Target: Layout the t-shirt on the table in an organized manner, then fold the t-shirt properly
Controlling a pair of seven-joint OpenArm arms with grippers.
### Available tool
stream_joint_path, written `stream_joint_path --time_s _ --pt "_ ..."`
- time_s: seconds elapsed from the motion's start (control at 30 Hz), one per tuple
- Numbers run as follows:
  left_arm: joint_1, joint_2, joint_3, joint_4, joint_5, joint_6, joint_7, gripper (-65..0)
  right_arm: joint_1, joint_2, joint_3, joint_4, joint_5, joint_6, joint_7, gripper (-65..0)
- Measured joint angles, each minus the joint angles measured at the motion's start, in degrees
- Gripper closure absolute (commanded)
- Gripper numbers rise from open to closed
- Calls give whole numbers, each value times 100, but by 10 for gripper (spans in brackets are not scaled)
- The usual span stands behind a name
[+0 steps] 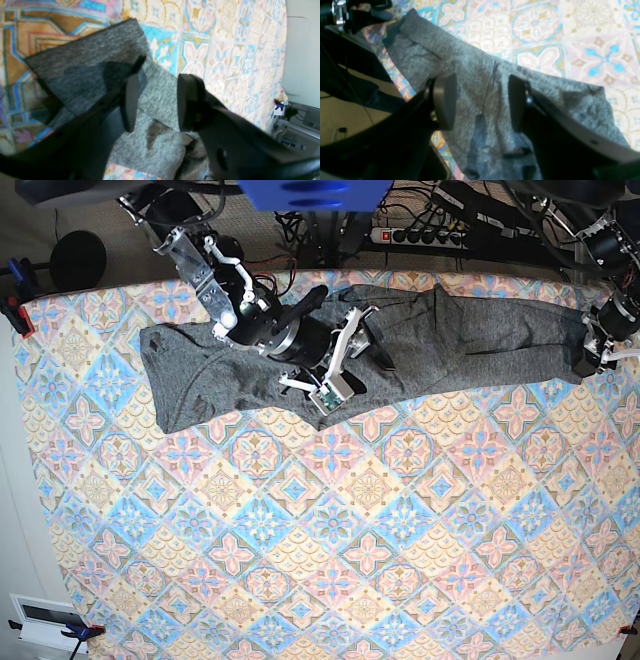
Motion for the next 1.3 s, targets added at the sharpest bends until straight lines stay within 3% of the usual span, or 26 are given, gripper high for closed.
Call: stream_joint_path --time_s 0.93,1.3 --pt "302 -17 -306 -7 4 -26 50 -256 2 0 0 0 0 0 0 -313" --pt "621 -31 -317 -9 28 -887 55 -252 50 2 7 0 0 0 2 -313"
